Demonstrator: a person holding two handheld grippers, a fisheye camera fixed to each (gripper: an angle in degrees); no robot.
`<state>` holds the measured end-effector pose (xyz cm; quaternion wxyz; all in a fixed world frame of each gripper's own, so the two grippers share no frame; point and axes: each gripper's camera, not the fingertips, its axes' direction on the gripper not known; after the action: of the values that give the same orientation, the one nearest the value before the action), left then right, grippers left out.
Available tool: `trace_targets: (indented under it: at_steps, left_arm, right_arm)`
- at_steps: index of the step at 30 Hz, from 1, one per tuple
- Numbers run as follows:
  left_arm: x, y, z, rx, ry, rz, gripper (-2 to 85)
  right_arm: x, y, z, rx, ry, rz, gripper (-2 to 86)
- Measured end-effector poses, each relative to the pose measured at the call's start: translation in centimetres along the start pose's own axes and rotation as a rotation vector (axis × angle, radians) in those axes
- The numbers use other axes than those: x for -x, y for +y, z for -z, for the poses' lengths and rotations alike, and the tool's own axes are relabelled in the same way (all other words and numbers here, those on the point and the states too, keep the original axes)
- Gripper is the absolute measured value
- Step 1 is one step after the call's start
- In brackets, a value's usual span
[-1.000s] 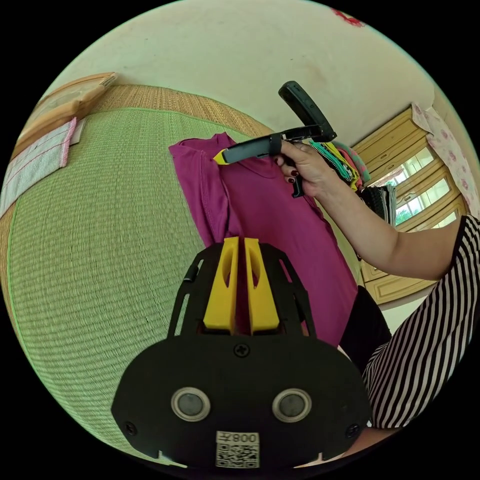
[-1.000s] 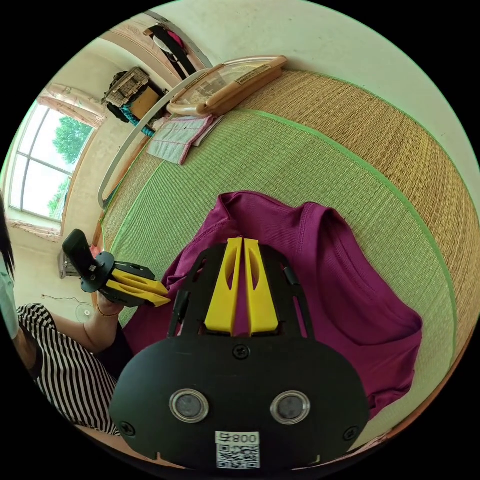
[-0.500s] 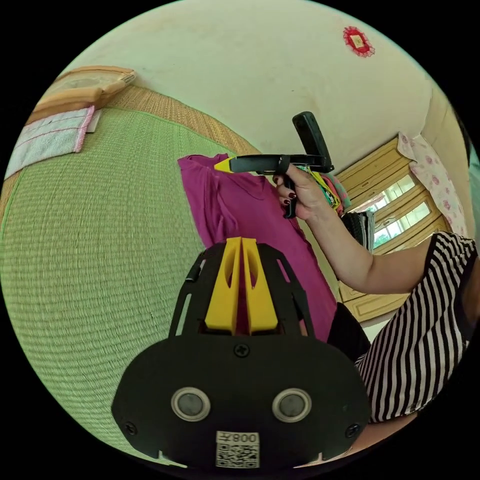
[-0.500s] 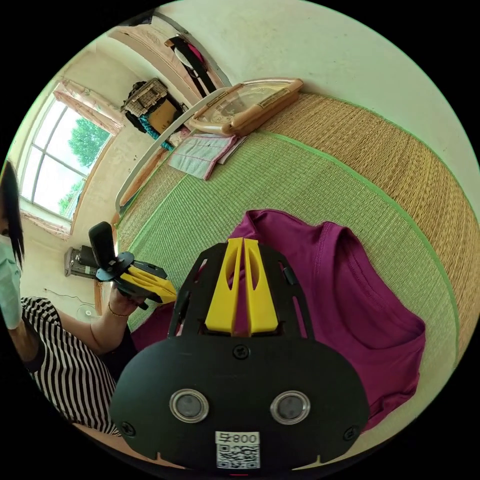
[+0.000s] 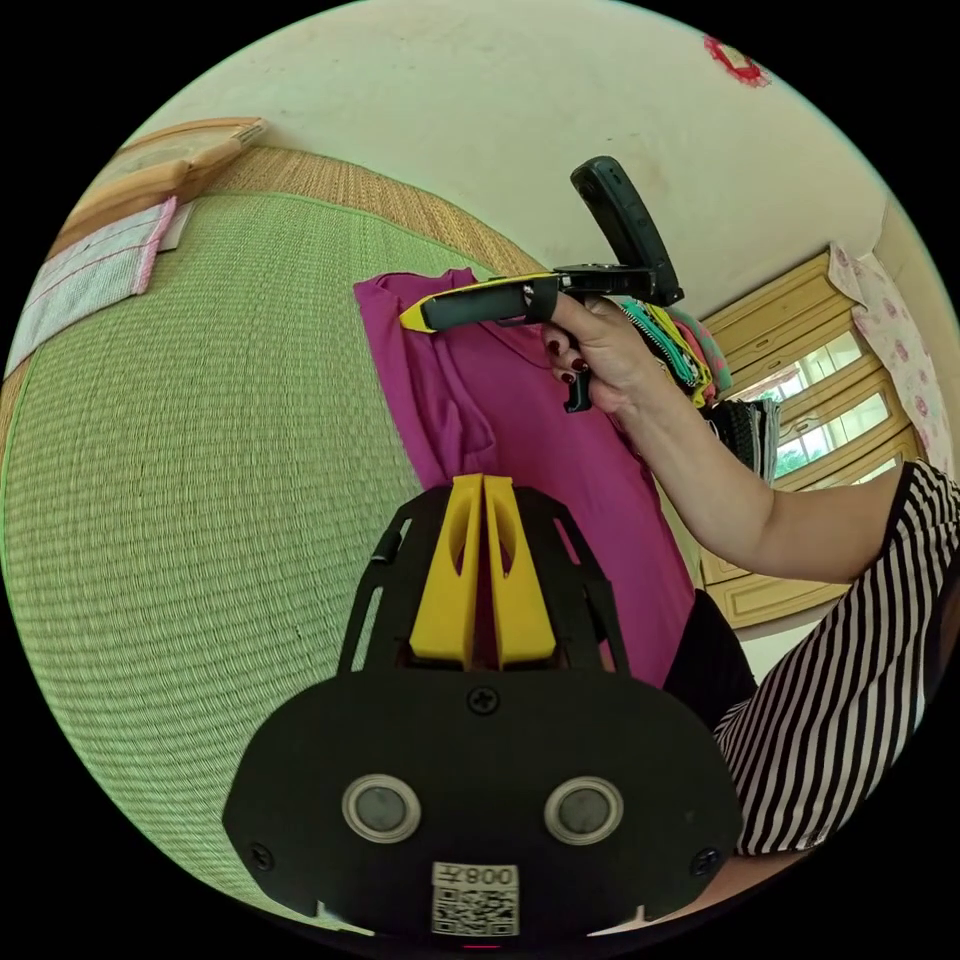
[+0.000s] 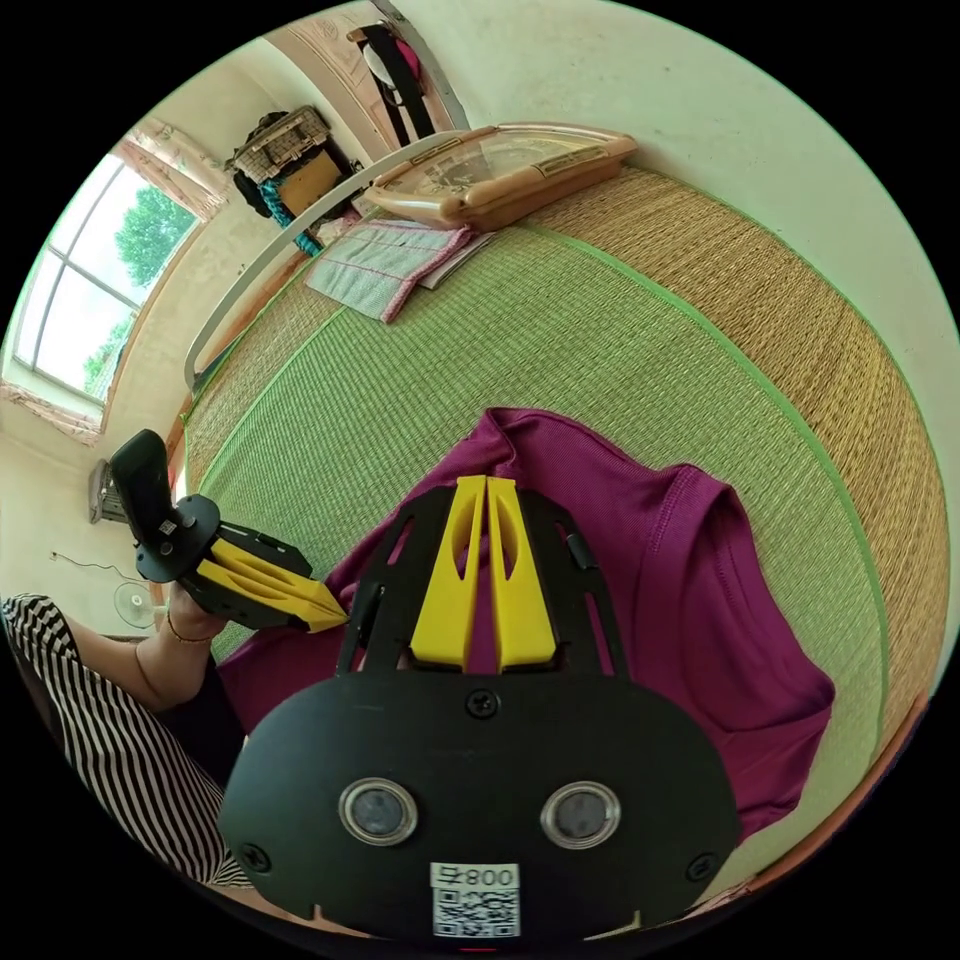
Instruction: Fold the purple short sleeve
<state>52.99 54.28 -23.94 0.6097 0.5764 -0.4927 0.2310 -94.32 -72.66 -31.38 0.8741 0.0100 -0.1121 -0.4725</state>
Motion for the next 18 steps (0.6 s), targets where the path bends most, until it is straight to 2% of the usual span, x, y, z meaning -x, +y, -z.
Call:
trace_targets:
  at_steps: [4, 7, 9, 13, 18]
  left_arm:
    - [-0.3, 0.8, 1.3, -0.051, 0.042, -0.013, 0.1]
    - [-0.3, 1.1, 0.7, 0.026, 0.011, 0.012, 0.1]
    - [-0.7, 1.6, 1.2, -0.009, 0.037, 0.002, 0.1]
    - [-1.4, 2.5, 2.3, -0.008, -0.032, 0.001, 0.0]
    - [-1.7, 3.9, 2.8, -0.014, -0.005, 0.009, 0.1]
  right_arm:
    - [0.2, 1.4, 1.4, -0.006, 0.018, 0.014, 0.1]
    - [-0.4, 3.0, 1.8, -0.028, 0.007, -0.011, 0.1]
    - [-1.0, 3.9, 1.8, -0.014, -0.027, -0.020, 0.2]
    - [-2.0, 5.5, 3.0, -0.061, -0.029, -0.050, 0.2]
    - [-4.1, 8.9, 5.1, -0.059, -0.118, -0.082, 0.1]
